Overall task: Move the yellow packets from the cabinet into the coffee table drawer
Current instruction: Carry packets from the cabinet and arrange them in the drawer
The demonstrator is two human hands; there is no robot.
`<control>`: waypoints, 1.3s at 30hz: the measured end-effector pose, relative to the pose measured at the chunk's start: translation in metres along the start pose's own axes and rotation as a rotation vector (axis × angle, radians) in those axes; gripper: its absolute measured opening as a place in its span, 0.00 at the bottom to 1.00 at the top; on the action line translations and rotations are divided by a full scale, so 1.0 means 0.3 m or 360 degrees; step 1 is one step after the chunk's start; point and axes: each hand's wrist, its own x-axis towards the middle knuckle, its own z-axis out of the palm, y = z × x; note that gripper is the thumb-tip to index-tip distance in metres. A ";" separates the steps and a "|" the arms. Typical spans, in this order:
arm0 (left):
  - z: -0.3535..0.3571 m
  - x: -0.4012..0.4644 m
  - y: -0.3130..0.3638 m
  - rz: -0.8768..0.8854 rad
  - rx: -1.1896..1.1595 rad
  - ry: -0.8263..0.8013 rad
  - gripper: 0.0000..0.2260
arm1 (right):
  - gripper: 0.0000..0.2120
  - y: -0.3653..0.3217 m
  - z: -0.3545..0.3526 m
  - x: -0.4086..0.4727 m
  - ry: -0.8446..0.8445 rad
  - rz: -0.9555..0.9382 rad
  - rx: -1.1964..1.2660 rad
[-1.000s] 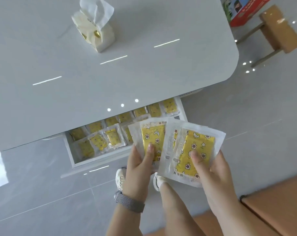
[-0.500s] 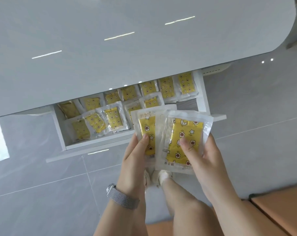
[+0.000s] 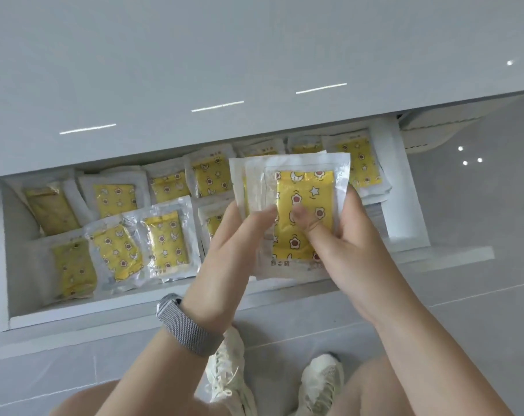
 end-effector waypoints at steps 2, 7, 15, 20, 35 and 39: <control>0.000 0.053 -0.015 0.0094 0.0158 0.0022 0.15 | 0.15 0.037 0.003 0.054 -0.0057 -0.0038 -0.0102; -0.015 0.109 -0.048 0.0225 0.0499 0.0083 0.12 | 0.44 0.141 0.011 0.140 -0.0028 -0.0052 -0.0250; -0.045 0.094 -0.104 0.0230 0.0691 0.0219 0.17 | 0.19 0.137 0.006 0.129 -0.0169 -0.0126 -0.0092; -0.028 0.080 -0.109 0.0333 0.0832 0.0168 0.17 | 0.21 0.131 -0.013 0.108 -0.0206 -0.0022 0.0195; -0.070 0.114 -0.096 0.0446 0.0862 -0.0199 0.22 | 0.34 0.116 0.022 0.093 -0.0143 -0.0024 0.0227; -0.076 0.132 -0.103 0.0392 0.0898 -0.0271 0.22 | 0.23 0.114 0.016 0.094 -0.0176 -0.0065 0.0226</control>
